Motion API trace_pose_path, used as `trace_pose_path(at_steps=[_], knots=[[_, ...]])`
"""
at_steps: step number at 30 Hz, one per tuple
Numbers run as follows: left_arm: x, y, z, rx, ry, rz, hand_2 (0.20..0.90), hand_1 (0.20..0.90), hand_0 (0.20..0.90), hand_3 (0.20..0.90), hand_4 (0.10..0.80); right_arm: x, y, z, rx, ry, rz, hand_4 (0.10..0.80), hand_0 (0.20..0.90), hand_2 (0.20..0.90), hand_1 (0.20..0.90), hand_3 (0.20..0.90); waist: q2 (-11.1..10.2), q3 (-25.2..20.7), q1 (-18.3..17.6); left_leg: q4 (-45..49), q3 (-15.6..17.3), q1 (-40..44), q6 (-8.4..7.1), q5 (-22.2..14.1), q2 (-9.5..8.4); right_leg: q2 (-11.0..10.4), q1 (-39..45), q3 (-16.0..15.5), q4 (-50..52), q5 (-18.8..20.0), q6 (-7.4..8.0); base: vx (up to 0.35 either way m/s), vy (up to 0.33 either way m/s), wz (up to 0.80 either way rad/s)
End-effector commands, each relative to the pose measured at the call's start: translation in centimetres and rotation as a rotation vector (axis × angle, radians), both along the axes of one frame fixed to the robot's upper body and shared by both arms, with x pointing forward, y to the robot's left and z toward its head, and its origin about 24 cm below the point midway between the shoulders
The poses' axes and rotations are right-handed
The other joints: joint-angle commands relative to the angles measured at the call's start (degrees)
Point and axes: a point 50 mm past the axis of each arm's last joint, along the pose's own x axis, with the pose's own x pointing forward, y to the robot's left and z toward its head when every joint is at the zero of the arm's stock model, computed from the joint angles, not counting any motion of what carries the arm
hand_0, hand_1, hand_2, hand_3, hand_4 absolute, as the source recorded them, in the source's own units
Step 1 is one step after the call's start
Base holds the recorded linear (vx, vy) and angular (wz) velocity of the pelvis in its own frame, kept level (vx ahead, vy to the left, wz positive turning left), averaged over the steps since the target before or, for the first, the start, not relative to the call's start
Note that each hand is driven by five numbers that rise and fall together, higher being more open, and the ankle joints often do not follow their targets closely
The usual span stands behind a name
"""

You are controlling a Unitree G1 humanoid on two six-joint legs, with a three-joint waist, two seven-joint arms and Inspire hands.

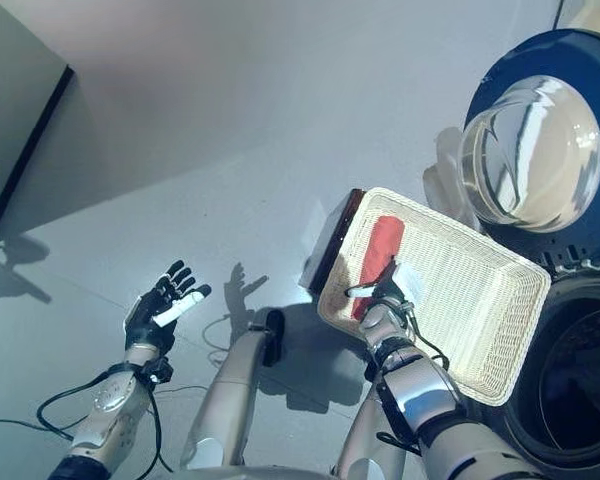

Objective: Pick up the clothes and place them into the washing machine

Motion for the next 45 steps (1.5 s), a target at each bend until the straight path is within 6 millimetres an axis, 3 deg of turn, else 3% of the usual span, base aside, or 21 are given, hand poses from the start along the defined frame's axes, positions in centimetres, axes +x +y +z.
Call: trace_pose_path(at_steps=[1,2,9,18,21,29,34,35,37,39,40,41,42,45], knots=[[1.4,0.1,4.3,0.063,-0.203,-0.076,0.9,0.9,0.9,0.9,0.8,-3.1,-0.3,-3.3,-0.015,0.244,0.038,0.543,0.54,0.54,0.54,0.54,3.52,-0.29,3.26,0.96,-1.18,-1.7,-2.04,-1.95,0.27,-3.18,3.29,3.5,-6.0,5.34,1.55,-0.002,0.024,0.1],[1.4,0.1,4.4,0.062,-0.208,-0.078,0.9,0.9,0.9,0.9,0.8,-3.2,-0.6,-3.4,-0.039,0.257,0.05,0.3,0.2,0.2,0.2,0.2,3.71,-0.32,3.42,0.97,-1.3,-1.94,-1.96,-1.9,0.14,-3.35,3.14,3.49,-5.88,5.36,1.6,-0.001,0.021,0.12],[1.1,0.8,4.2,0.079,-0.197,-0.074,0.9,0.9,0.9,0.9,0.8,-3.8,-1.8,-3.6,-0.128,0.318,0.101,0.3,0.2,0.2,0.2,0.2,3.72,-0.73,3.72,1.03,-1.11,-2.76,-1.83,-1.88,0.06,-3.88,2.11,3.43,-5.53,5.64,1.68,0.001,0.009,0.05],[1.1,0.8,4.2,0.09,-0.189,-0.086,0.9,0.9,0.9,0.9,0.8,-3.7,-1.7,-3.6,-0.003,0.275,0.018,0.3,0.2,0.2,0.2,0.2,3.04,-1.13,2.6,1.09,-0.67,-3.07,-1.64,-2.19,0.51,-3.71,0.98,3.92,-5.95,6.14,1.72,0.0,0.0,0.0],[0.9,1.4,4.1,0.103,-0.183,-0.059,0.9,0.9,0.9,0.9,0.8,-3.7,-2.7,-3.4,0.241,0.124,-0.185,0.3,0.2,0.2,0.2,0.2,2.65,-1.48,1.83,1.05,-0.4,-2.95,-1.61,-2.34,0.92,-3.46,0.33,4.36,-5.61,5.8,1.69,0.016,0.006,-0.05],[0.6,2.6,4.0,0.122,-0.184,0.024,0.9,0.9,0.9,0.9,0.8,-4.7,-5.5,-3.1,0.469,-0.122,-0.443,0.3,0.2,0.2,0.2,0.2,1.31,-1.51,-0.75,1.28,0.3,-2.81,-1.8,-2.56,2.05,-2.41,-0.98,5.41,-5.24,5.49,1.43,0.003,-0.001,-0.07],[0.2,3.5,3.7,0.118,-0.173,0.084,0.9,0.9,0.9,0.9,0.8,-5.2,-8.2,-1.9,0.679,-0.412,-0.659,0.3,0.2,0.2,0.2,0.2,0.11,-1.1,-3.39,1.15,0.88,-2.47,-2.21,-2.51,3.18,-1.47,-1.81,6.21,-5.54,5.43,1.1,-0.032,-0.032,-0.17],[0.1,3.4,3.7,0.113,-0.173,0.085,0.9,0.9,0.9,0.9,0.8,-5.2,-8.9,-1.5,0.726,-0.483,-0.71,0.3,0.2,0.2,0.2,0.2,-0.08,-0.74,-3.86,0.76,1.36,-3.08,-2.0,-0.55,3.19,-1.43,-2.36,6.15,-6.35,7.13,0.56,-0.113,-0.026,-0.16],[-0.1,3.5,3.5,0.098,-0.167,0.093,0.9,0.9,0.9,0.9,0.8,-5.6,-9.6,-1.2,0.791,-0.571,-0.777,0.3,0.2,0.2,0.2,0.2,-0.03,-1.08,-4.42,1.27,1.17,-2.43,-2.43,-2.56,3.75,-0.95,-2.3,6.46,-5.33,5.03,0.92,0.04,-0.041,-0.12],[-0.2,3.4,3.2,0.084,-0.159,0.098,0.9,0.9,0.9,0.9,0.8,-6.0,-10.3,-1.0,0.849,-0.667,-0.848,0.3,0.2,0.2,0.2,0.2,0.15,-1.16,-4.84,1.08,1.27,-2.18,-2.62,-2.51,4.07,-0.73,-2.44,6.74,-5.31,4.78,0.83,-0.012,-0.03,-0.2],[-0.2,3.4,3.2,0.084,-0.16,0.097,0.9,0.9,0.9,0.9,0.8,-6.0,-10.3,-1.0,0.85,-0.669,-0.849,0.3,0.2,0.2,0.2,0.2,0.04,-0.84,-4.92,0.68,1.66,-2.74,-2.33,-0.64,3.92,-0.94,-2.8,6.57,-6.11,6.55,0.36,-0.01,-0.028,-0.23],[-0.3,3.2,2.9,0.065,-0.152,0.1,0.9,0.9,0.9,0.9,0.8,-6.5,-10.9,-0.9,0.906,-0.757,-0.917,0.3,0.2,0.2,0.2,0.2,0.38,-1.16,-5.34,0.89,1.46,-1.93,-2.79,-2.48,4.34,-0.6,-2.45,6.87,-5.36,4.59,0.78,-0.106,-0.027,-0.18],[-0.4,3.2,2.7,0.057,-0.148,0.1,0.9,0.9,0.9,0.9,0.8,-6.6,-11.2,-0.7,0.947,-0.823,-0.952,0.3,0.2,0.2,0.2,0.2,0.55,-0.81,-5.58,0.49,1.87,-2.31,-2.66,-0.66,4.4,-0.72,-2.76,6.79,-6.13,6.21,0.3,-0.003,-0.043,-0.1],[-0.6,2.7,2.3,0.025,-0.135,0.087,0.9,0.9,0.9,0.9,0.8,-7.7,-12.4,-0.8,1.049,-0.967,-1.099,0.3,0.2,0.2,0.2,0.2,1.33,-0.83,-6.0,-0.02,1.89,-1.68,-3.02,-0.56,4.75,-0.6,-2.65,6.85,-6.09,5.73,0.29,-0.032,-0.03,-0.12]])
